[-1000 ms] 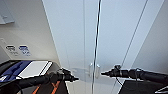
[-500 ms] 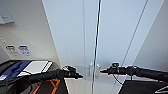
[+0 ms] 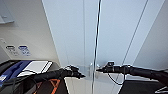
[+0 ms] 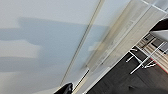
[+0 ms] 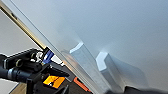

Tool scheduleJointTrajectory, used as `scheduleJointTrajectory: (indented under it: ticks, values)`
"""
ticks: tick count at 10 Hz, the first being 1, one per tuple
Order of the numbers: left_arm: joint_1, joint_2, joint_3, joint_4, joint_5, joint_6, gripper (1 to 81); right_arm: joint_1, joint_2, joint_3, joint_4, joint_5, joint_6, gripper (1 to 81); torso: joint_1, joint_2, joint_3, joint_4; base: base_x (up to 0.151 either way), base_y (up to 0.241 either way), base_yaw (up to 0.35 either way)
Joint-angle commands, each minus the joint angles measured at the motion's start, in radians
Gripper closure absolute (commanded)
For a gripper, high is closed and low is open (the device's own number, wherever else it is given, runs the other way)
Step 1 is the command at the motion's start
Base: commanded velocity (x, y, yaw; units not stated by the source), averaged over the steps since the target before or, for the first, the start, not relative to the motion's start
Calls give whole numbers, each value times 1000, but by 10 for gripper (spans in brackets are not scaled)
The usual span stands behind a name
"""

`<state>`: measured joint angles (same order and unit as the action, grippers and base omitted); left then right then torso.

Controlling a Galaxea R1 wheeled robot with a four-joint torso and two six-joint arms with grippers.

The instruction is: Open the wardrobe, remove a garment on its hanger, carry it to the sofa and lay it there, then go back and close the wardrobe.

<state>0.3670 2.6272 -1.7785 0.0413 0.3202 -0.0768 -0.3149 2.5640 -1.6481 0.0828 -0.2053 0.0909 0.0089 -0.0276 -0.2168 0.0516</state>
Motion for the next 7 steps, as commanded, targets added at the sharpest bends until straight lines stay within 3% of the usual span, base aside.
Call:
scheduleJointTrajectory:
  ticks: [1,7]
  values:
    - [-161,28,-25,5,13,2,10,158,35,-27,-21,1,-2,10,0,0,0,0,0,0,0]
    - [-174,255,-245,17,-3,3,10,154,50,-39,-28,-9,1,10,0,0,0,0,0,0,0]
